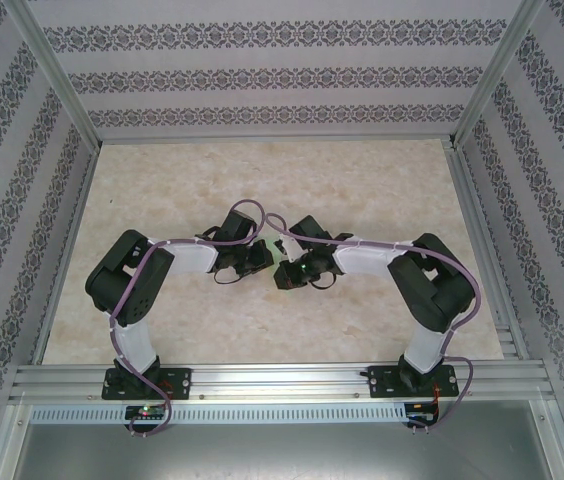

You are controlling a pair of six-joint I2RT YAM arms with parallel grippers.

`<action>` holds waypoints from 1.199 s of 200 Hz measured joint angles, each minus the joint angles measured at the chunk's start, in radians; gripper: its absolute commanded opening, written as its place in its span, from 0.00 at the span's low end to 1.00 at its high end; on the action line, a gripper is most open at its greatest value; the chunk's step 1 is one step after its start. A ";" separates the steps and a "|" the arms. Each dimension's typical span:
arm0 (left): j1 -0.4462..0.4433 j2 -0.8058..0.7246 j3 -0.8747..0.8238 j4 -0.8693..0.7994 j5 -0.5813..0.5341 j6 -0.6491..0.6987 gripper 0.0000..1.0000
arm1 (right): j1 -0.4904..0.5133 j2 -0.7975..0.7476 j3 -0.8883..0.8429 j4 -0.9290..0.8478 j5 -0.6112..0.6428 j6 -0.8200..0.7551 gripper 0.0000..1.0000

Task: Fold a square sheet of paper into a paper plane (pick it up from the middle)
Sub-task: Fold the wing for the fifth time at the center of the table.

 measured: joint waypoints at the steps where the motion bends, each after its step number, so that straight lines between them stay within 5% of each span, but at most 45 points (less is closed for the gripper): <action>1: 0.000 0.000 0.000 0.000 0.000 0.000 0.10 | 0.000 0.001 0.000 -0.001 0.000 0.000 0.08; 92: -0.005 -0.017 0.019 -0.042 -0.023 0.038 0.17 | -0.040 0.032 -0.021 0.034 -0.033 -0.002 0.07; 240: -0.071 -0.076 -0.157 0.246 0.033 0.024 0.12 | -0.070 0.043 -0.042 0.073 -0.108 0.063 0.05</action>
